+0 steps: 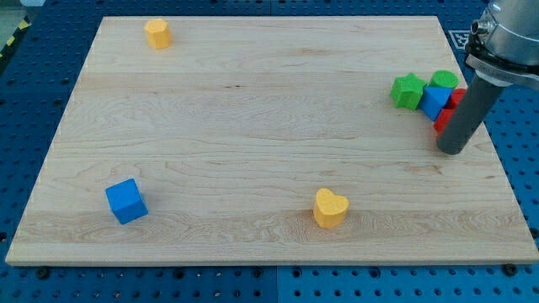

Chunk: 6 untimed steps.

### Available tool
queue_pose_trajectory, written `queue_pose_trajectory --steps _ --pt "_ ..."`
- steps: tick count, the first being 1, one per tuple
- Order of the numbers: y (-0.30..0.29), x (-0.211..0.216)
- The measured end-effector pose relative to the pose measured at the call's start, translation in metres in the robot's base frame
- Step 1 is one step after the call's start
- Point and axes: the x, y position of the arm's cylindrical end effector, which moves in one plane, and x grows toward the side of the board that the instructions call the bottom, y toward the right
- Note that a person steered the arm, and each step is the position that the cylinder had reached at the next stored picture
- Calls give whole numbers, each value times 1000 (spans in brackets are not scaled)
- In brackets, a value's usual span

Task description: Move your arm towards the yellow heart

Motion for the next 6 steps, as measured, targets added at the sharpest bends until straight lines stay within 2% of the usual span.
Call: queue_pose_trajectory --steps 2,3,5,6 --pt "0 -7" --pt "0 10" --pt "-9 99" --pt "-60 127"
